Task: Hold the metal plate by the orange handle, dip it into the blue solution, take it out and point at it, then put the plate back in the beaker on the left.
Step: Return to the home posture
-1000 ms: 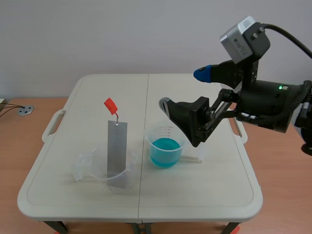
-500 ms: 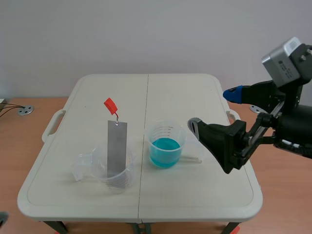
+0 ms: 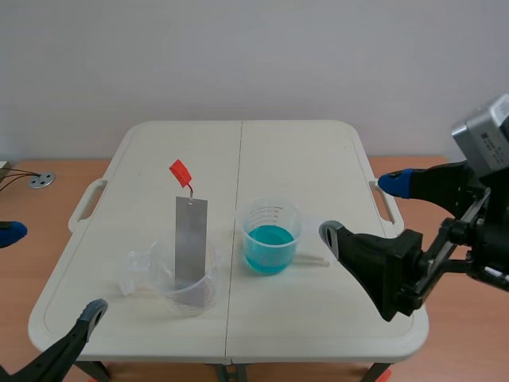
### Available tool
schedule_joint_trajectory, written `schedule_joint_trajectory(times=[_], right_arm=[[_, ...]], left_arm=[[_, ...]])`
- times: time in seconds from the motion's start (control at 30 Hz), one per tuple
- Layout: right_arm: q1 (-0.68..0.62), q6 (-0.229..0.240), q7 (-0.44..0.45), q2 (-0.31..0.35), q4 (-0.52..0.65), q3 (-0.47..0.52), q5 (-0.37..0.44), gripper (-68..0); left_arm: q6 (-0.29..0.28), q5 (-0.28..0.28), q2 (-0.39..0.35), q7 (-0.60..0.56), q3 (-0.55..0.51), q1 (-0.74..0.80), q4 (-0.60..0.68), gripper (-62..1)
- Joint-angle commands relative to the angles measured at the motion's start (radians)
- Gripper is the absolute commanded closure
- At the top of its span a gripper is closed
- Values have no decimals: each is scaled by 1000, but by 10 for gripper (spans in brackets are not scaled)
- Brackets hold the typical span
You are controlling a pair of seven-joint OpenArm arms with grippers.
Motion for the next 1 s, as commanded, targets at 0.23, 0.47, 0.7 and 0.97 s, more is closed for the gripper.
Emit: schedule_joint_trajectory(times=[0.23, 0.47, 0.7, 0.97], right_arm=[[20, 0, 15, 15, 25, 10, 11, -664], [20, 0, 11, 15, 25, 10, 11, -664], [20, 0, 11, 15, 25, 10, 11, -664], [20, 0, 11, 15, 25, 10, 11, -664]], left_arm=[[-10, -6, 5, 0, 50, -51, 26, -623], [-9, -6, 5, 4, 50, -56, 26, -623], [-9, -6, 5, 11, 50, -56, 25, -623], [-10, -6, 5, 11, 50, -56, 25, -623]])
